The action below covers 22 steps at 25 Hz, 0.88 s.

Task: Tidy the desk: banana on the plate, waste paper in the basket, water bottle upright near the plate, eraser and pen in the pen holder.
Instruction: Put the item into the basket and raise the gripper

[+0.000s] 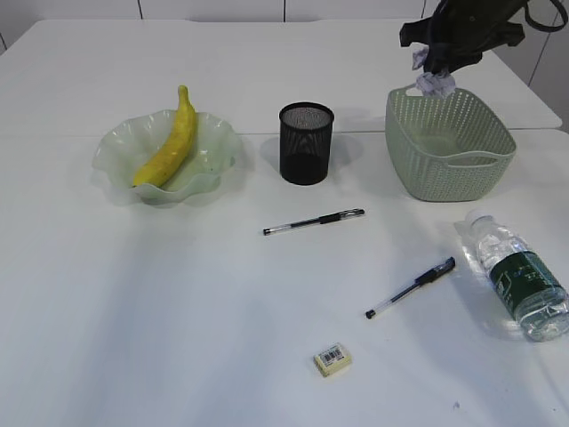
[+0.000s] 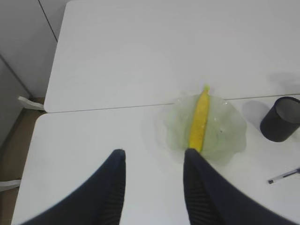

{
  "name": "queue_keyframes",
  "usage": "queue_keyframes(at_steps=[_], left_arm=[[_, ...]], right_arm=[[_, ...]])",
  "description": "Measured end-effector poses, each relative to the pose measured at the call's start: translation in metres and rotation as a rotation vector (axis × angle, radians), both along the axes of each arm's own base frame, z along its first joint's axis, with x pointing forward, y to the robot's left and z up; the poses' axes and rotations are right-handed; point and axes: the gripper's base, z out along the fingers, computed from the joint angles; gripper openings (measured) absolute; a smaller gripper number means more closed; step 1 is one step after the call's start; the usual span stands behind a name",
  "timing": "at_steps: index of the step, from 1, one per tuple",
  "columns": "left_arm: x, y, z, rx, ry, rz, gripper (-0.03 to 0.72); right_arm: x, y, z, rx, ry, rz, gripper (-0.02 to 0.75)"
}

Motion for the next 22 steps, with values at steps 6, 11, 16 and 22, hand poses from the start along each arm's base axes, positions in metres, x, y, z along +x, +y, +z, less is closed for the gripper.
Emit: queue_keyframes(at_steps=[6,11,16,22], left_arm=[[0.003,-0.002,-0.001,-0.017,0.007,-0.015,0.286],[0.005,-0.003,-0.003,-0.026,0.012,-0.022,0.286],[0.006,-0.003,-0.003,-0.028,0.014,-0.024,0.286],[0.006,-0.003,-0.003,-0.028,0.016,-0.024,0.286]], right_arm=[[0.001,-0.006,0.001,-0.013,-0.013,-0.01,0.075],[0.004,-0.015,-0.004,-0.016,-0.006,-0.029,0.074],[0.007,-0.023,-0.012,-0.019,0.002,-0.044,0.074],[0.008,-0.043,-0.013,-0.021,-0.003,-0.081,0.074]])
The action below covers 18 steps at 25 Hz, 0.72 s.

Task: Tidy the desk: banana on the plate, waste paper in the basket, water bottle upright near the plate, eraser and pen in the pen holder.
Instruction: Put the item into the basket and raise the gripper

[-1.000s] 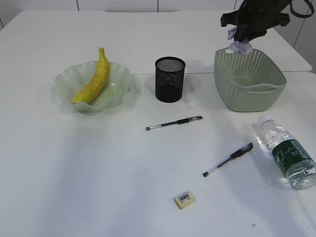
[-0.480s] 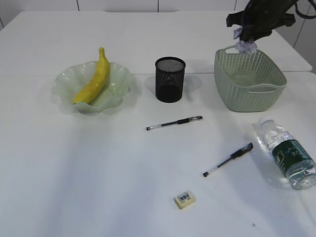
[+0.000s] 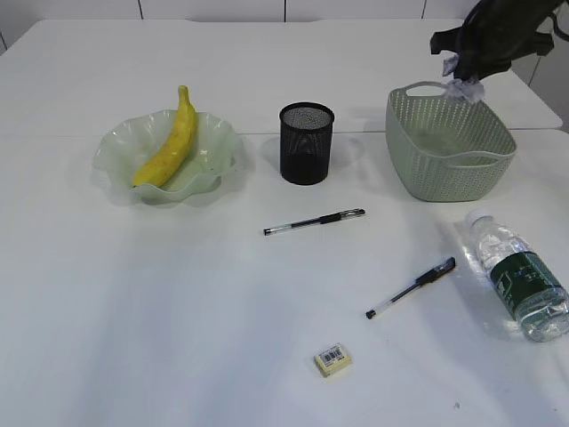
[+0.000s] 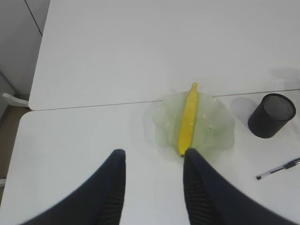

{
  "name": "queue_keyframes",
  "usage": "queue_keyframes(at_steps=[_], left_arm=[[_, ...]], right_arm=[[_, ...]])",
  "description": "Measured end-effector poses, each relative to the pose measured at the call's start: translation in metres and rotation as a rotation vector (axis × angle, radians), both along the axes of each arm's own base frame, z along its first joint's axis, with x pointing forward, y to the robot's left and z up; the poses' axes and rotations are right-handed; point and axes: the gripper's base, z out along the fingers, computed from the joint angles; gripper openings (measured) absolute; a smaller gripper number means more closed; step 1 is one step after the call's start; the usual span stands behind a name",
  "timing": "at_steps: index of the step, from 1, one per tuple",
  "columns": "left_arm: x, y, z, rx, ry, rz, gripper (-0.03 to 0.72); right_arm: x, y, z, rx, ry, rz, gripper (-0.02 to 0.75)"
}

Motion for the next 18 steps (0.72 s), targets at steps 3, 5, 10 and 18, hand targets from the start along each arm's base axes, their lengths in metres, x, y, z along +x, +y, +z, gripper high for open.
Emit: queue_keyframes(at_steps=[3,5,10,18], left_arm=[[0.0,0.0,0.0,0.0,0.0,0.0,0.286],[0.002,0.0,-0.001,-0.002,0.004,-0.001,0.286],[0.003,-0.001,-0.002,-0.005,0.008,-0.004,0.286],[0.003,-0.001,-0.002,-0.007,0.008,-0.006,0.286]], right_arm=[[0.001,-0.005,-0.004,-0.001,0.007,-0.01,0.074],[0.003,-0.006,-0.011,0.003,0.021,-0.012,0.074],[0.01,-0.006,-0.039,0.009,0.073,-0.012,0.074],[0.013,-0.005,-0.056,0.013,0.098,-0.012,0.074]])
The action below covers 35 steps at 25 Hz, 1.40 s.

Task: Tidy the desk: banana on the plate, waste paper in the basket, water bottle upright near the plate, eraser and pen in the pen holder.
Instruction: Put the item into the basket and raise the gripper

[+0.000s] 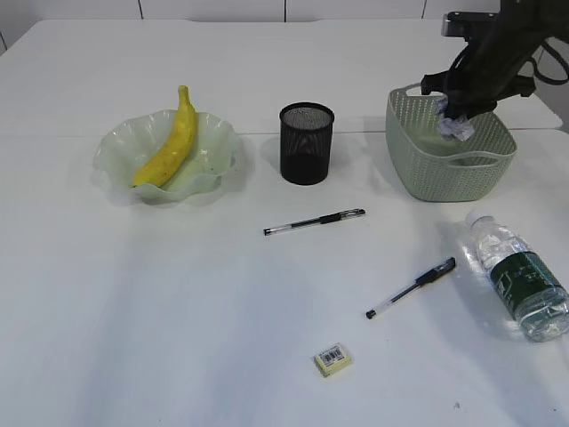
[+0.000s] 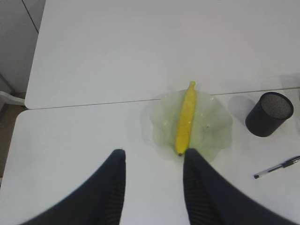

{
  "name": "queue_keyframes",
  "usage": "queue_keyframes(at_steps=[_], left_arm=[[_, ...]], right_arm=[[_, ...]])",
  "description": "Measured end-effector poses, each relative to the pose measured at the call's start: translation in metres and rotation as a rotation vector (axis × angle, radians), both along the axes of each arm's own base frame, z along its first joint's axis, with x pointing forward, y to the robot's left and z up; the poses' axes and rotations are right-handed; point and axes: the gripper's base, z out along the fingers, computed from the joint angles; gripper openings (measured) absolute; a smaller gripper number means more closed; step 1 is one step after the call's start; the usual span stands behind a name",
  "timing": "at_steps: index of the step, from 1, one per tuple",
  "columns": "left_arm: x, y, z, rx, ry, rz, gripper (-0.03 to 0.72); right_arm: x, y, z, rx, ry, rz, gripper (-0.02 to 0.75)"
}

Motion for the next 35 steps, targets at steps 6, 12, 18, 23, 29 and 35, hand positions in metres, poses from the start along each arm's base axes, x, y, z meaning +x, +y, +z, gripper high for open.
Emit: queue_keyframes(at_steps=[6,12,18,23,29,35], left_arm=[[0.0,0.0,0.0,0.0,0.0,0.0,0.286],[0.001,0.0,0.0,0.0,0.002,0.0,0.286],[0.001,0.0,0.0,0.0,0.002,0.0,0.286],[0.001,0.0,0.0,0.0,0.002,0.0,0.286],[0.002,0.0,-0.001,0.0,0.004,0.0,0.286],[0.004,0.0,-0.002,0.0,0.009,0.0,0.286]], right_arm=[[0.002,0.001,-0.007,0.009,0.01,0.0,0.074],[0.003,0.004,-0.007,0.047,-0.003,-0.003,0.108],[0.004,0.006,-0.006,0.076,-0.026,-0.006,0.307],[0.004,0.006,-0.005,0.076,-0.027,-0.006,0.359],[0.004,0.006,-0.006,0.076,-0.023,-0.006,0.363],[-0.001,0.006,0.02,0.073,-0.054,-0.002,0.365]])
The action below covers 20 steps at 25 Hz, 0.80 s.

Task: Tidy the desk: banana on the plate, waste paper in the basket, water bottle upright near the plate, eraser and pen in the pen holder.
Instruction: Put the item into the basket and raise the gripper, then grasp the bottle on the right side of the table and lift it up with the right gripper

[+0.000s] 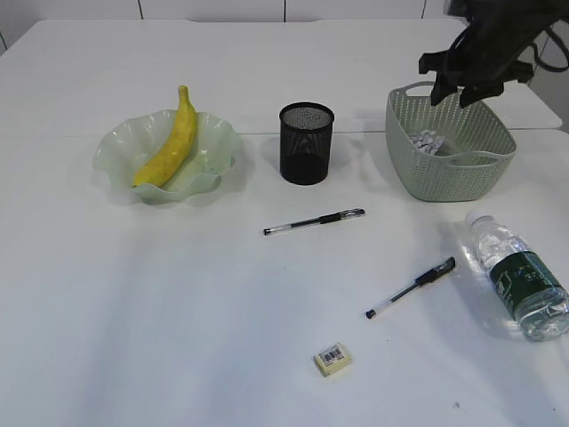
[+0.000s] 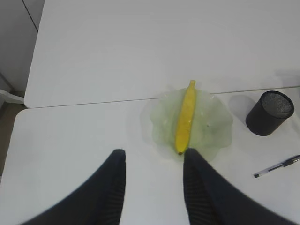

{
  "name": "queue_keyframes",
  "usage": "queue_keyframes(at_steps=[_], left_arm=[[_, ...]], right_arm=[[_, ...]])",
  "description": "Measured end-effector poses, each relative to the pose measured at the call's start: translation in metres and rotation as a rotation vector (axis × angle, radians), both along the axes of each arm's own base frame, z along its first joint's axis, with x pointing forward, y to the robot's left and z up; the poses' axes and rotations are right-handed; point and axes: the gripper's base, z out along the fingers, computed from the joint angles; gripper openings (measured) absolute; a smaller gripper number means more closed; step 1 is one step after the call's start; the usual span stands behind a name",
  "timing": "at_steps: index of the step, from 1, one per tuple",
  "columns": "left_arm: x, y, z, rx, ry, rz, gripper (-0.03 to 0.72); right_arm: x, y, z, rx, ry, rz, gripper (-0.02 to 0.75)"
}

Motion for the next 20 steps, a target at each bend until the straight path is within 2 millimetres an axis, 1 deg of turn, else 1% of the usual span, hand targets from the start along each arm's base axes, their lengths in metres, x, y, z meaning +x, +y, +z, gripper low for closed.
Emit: queue_keyframes(at_steps=[5,8,12,15,18,20], left_arm=[[0.002,0.0,-0.001,0.0,0.004,0.0,0.286],[0.002,0.0,-0.001,0.0,0.004,0.0,0.286],[0.001,-0.001,-0.001,-0.011,0.004,-0.009,0.286],[0.001,-0.003,-0.001,-0.025,0.004,-0.02,0.286],[0.001,-0.003,-0.001,-0.03,0.004,-0.024,0.286],[0.001,-0.003,-0.001,-0.03,0.004,-0.024,0.286]], right_arm=[[-0.01,-0.003,0.044,0.001,-0.054,-0.002,0.365],[-0.018,-0.006,0.058,0.001,-0.044,-0.006,0.365],[-0.027,-0.006,0.068,-0.003,-0.01,-0.003,0.37],[-0.035,-0.006,0.084,-0.004,-0.022,-0.001,0.415],[-0.045,-0.005,0.1,-0.003,-0.022,0.001,0.48],[-0.051,-0.005,0.11,-0.003,-0.029,0.002,0.5]])
